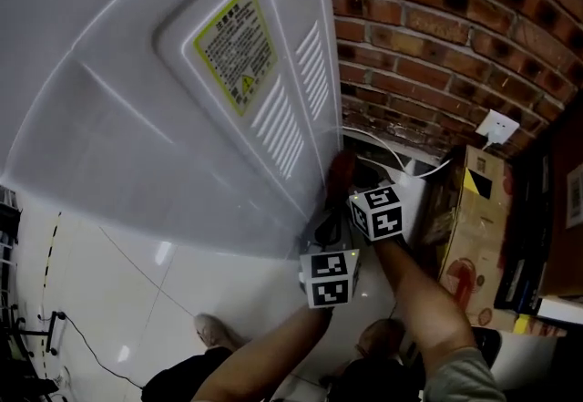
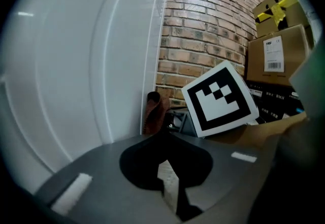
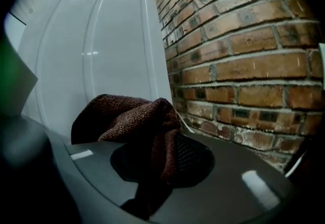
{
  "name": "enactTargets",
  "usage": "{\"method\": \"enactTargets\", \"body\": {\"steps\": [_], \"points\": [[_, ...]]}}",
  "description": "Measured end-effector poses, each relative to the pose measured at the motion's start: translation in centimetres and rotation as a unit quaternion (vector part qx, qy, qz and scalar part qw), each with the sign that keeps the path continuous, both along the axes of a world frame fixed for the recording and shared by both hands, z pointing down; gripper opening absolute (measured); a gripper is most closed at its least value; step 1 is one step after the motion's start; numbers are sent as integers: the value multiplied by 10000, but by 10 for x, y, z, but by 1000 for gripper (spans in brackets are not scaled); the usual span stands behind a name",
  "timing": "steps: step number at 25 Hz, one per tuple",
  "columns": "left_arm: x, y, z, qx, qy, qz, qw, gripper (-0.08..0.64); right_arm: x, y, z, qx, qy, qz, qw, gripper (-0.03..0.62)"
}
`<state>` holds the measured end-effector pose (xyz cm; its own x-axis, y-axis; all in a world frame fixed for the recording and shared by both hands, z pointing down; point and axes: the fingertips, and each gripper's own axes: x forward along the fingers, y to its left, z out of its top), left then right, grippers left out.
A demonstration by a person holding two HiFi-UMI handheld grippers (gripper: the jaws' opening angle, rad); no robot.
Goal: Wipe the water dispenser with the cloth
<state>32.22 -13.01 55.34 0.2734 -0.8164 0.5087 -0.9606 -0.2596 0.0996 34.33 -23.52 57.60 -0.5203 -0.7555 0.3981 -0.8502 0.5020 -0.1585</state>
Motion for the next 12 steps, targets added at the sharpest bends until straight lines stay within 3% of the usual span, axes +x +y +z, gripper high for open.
{"method": "enactTargets", "body": {"steps": [12], "points": [[-3,34,97,-818,-100,-58,9966,0,-12,29,139,-1297,287,-39,9911,84]]}}
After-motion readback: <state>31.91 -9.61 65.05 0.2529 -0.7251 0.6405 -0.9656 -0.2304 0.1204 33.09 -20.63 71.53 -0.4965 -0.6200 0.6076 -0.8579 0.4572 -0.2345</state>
